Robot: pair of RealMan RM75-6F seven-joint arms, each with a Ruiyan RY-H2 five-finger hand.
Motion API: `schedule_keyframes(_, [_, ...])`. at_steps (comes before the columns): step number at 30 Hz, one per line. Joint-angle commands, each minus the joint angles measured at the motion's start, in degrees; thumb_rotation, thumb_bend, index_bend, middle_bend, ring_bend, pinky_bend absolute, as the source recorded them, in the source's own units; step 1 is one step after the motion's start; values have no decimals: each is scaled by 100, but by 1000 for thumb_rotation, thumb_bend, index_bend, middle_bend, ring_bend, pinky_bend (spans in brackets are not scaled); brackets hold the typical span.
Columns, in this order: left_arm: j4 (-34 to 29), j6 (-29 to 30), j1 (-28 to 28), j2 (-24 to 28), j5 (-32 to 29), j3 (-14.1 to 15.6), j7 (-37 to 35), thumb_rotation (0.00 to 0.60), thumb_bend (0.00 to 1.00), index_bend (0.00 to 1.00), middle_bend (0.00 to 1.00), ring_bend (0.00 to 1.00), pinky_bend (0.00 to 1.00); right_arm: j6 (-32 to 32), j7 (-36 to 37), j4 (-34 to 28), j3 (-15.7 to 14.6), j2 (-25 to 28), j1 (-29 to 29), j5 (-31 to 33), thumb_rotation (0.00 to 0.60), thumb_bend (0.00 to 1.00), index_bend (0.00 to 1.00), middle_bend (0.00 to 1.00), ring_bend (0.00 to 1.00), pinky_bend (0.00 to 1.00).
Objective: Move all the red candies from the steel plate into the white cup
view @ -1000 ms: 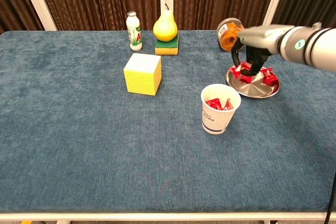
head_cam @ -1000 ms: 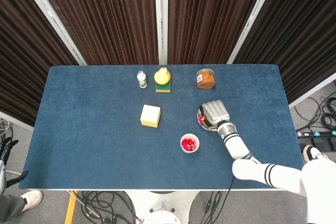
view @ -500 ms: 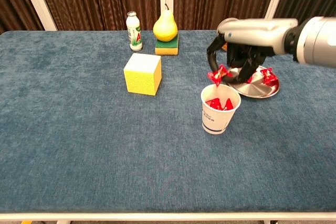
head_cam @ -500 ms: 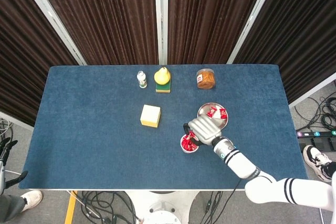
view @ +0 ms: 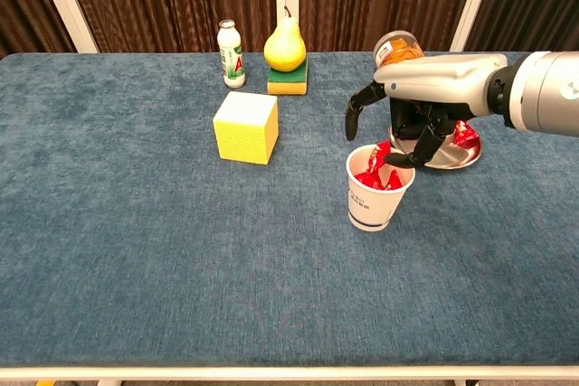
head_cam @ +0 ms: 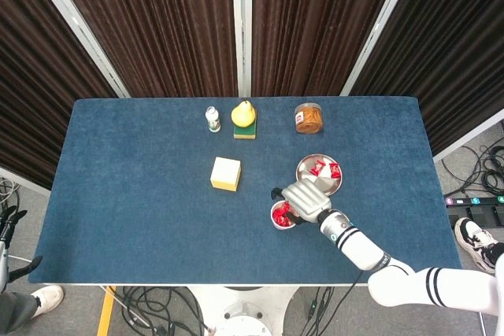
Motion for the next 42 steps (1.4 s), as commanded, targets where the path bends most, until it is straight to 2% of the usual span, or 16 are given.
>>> schedule_keyframes(1, [-3, -7, -4, 6, 4, 2, 0, 600, 3, 220, 212, 209, 204, 160, 102, -10, 91, 120, -67, 9, 600, 326, 306, 1000, 1000, 1000])
schedule_keyframes(5, [-7, -2, -21, 8, 27, -8, 3, 600, 2, 220, 212, 210, 204, 387, 130, 155, 196, 263, -155, 241, 600, 326, 312, 1000, 1000, 1000])
schedule_keyframes(10, [-8, -34, -45, -1, 34, -6, 15, 600, 3, 220, 212, 209, 204, 428, -206, 835, 147, 182, -150, 980, 600, 326, 358, 1000, 1000, 1000])
schedule_keyframes(15, [-17, -33, -53, -16, 50, -2, 24, 600, 3, 220, 212, 210, 204, 175, -711, 1732, 44, -254, 27, 1992, 600, 325, 393, 1000, 1000, 1000])
schedule_keyframes(21, [-30, -31, -31, -2, 28, 11, 29, 600, 3, 220, 212, 210, 204, -219, -1038, 2577, -21, -809, 269, 2657, 600, 325, 417, 1000, 1000, 1000])
schedule_keyframes(26, [-38, -24, -8, 4, -3, 15, 32, 600, 3, 219, 212, 209, 204, -379, -1247, 3149, -20, -1199, 449, 2943, 600, 326, 418, 1000, 1000, 1000])
schedule_keyframes(33, [-8, -32, 6, -7, -15, 24, 8, 600, 2, 219, 212, 209, 204, -565, -1393, 3574, -12, -1526, 581, 3173, 600, 325, 418, 1000, 1000, 1000])
schedule_keyframes(42, [12, -25, 24, 4, -33, 22, -12, 600, 2, 220, 212, 209, 204, -599, -1399, 3742, 90, -1758, 708, 3021, 600, 326, 418, 1000, 1000, 1000])
